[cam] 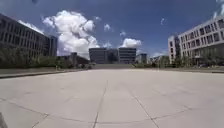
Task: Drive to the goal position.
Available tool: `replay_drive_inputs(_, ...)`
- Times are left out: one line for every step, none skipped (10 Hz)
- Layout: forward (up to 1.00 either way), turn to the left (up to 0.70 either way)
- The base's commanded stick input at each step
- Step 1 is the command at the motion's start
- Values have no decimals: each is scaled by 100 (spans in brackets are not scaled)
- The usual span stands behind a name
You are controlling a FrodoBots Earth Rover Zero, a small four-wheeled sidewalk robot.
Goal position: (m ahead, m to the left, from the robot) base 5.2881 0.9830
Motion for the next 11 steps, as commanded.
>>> replay_drive_inputs(70,0)
replay_drive_inputs(70,0)
replay_drive_inputs(70,0)
replay_drive_inputs(70,2)
replay_drive_inputs(70,9)
replay_drive_inputs(70,5)
replay_drive_inputs(70,2)
replay_drive_inputs(70,0)
replay_drive_inputs(70,0)
replay_drive_inputs(70,0)
replay_drive_inputs(70,0)
